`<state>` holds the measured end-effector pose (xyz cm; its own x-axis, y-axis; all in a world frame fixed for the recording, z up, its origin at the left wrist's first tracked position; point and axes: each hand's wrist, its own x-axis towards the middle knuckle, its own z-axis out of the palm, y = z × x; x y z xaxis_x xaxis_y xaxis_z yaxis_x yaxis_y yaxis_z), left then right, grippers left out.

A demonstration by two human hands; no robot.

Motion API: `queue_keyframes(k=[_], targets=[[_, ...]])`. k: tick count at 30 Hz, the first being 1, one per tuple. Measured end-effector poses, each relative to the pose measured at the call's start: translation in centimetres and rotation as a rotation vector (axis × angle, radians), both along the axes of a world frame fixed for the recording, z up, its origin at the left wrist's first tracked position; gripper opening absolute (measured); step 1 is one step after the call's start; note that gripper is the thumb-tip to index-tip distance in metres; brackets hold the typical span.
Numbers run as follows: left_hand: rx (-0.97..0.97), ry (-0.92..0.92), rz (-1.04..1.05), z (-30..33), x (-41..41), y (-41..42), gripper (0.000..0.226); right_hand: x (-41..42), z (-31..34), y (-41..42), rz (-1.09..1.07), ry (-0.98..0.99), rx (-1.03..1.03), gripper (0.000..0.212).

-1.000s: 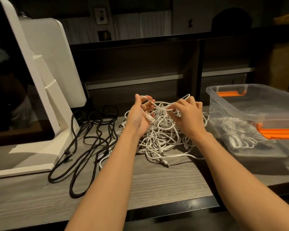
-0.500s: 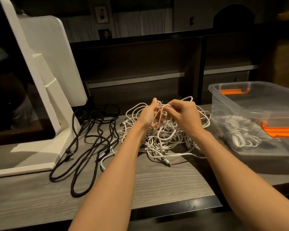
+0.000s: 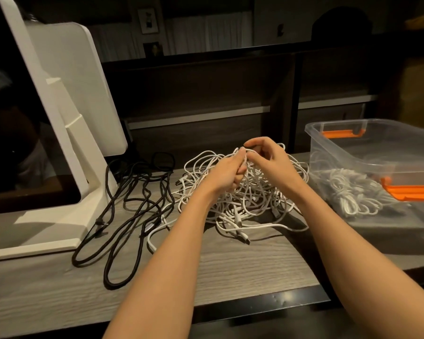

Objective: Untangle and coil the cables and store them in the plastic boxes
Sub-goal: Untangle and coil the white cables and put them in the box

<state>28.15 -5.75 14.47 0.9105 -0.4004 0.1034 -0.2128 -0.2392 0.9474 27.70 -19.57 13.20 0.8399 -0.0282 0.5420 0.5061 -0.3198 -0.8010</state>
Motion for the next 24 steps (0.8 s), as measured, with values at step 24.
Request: queue_keyframes(k=[24], targets=[[-0.73,0.337,0.223,0.1,0.5,0.4,0.054,0.3,-0.5,-0.5,-0.404,-0.11,-0.254,0.006]])
